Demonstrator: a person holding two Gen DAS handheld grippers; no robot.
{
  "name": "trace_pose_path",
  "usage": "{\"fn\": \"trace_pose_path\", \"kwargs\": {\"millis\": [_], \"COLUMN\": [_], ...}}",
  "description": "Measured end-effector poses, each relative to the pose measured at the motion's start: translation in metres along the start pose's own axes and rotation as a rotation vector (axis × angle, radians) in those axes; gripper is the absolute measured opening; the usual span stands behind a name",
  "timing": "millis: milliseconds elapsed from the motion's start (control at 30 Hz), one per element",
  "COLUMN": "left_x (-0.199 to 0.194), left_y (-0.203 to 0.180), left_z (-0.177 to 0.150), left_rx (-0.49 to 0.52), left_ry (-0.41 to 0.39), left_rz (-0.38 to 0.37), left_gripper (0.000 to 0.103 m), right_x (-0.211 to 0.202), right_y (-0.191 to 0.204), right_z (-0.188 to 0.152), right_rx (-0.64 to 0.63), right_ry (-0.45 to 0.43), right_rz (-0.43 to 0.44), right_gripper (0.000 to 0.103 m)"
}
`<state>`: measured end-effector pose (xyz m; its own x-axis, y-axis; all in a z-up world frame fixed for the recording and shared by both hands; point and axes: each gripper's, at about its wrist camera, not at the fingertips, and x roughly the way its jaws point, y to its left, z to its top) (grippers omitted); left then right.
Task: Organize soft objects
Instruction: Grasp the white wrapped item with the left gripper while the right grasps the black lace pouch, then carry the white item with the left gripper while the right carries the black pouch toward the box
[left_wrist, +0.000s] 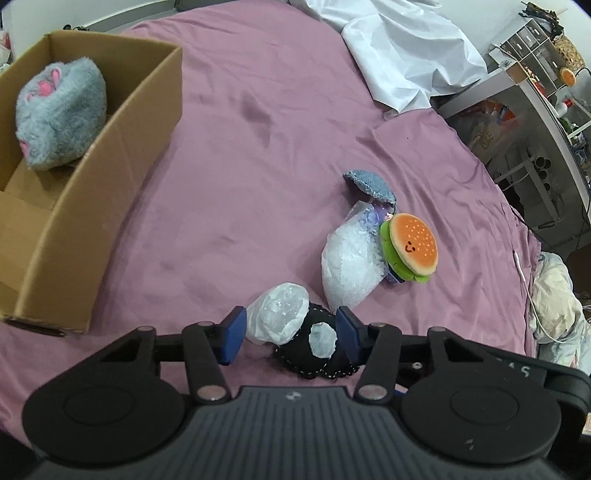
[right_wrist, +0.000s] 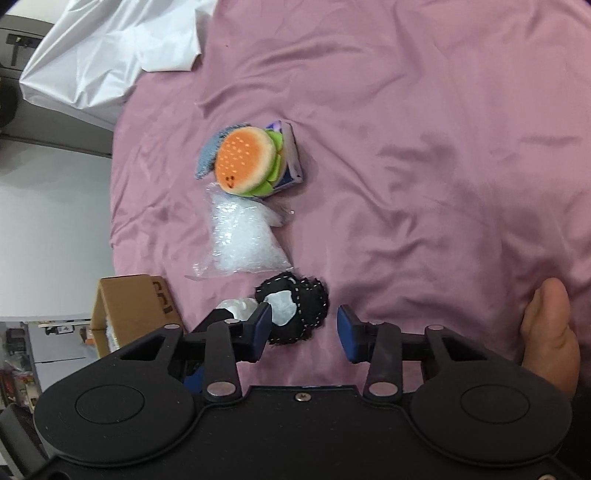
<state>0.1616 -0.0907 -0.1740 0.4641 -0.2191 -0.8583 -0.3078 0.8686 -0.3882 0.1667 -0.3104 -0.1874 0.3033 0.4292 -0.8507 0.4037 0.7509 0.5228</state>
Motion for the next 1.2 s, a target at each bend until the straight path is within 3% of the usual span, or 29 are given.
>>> {"fn": "trace_pose_path", "kwargs": {"millis": [167, 300, 400, 800, 967, 1200], "left_x": [0.01, 0.016, 0.017, 0.013, 0.008, 0.0], "left_y": [0.003, 0.011, 0.018, 0.026, 0.03, 0.029], "left_z": [0.002, 0.004, 0.006, 0.018, 0.019, 0.018], "left_rx": [-0.01, -0.031, -0.053, -0.08, -0.082, -0.075], "left_ry": [0.015, 0.025, 0.028, 0.02, -0.006, -0.034], "left_rz": [0.001, 0.011, 0.001, 0.004, 0.003, 0.025], "left_gripper": [0.051, 0.04, 0.039, 0.038, 0.037, 0.037], "right_x": [0.008, 0.014, 0.021, 0.041, 0.037, 0.026], "right_y": [0.001, 0.003, 0.004, 0.02, 0.028, 0.041], "right_z": [0.002, 0.004, 0.006, 0.004, 0.001, -0.005], "right_rx": [0.018, 0.024, 0.028, -0.038, -0.09, -0.162], "right_ry": [0.009, 0.012, 0.024, 0.031, -0.003, -0.049], "right_rz": [-0.008, -0.016, -0.026, -0.113, -0.122, -0.055], "right_gripper": [0.037, 0.035, 0.031, 0.031, 0.012, 0.01]}}
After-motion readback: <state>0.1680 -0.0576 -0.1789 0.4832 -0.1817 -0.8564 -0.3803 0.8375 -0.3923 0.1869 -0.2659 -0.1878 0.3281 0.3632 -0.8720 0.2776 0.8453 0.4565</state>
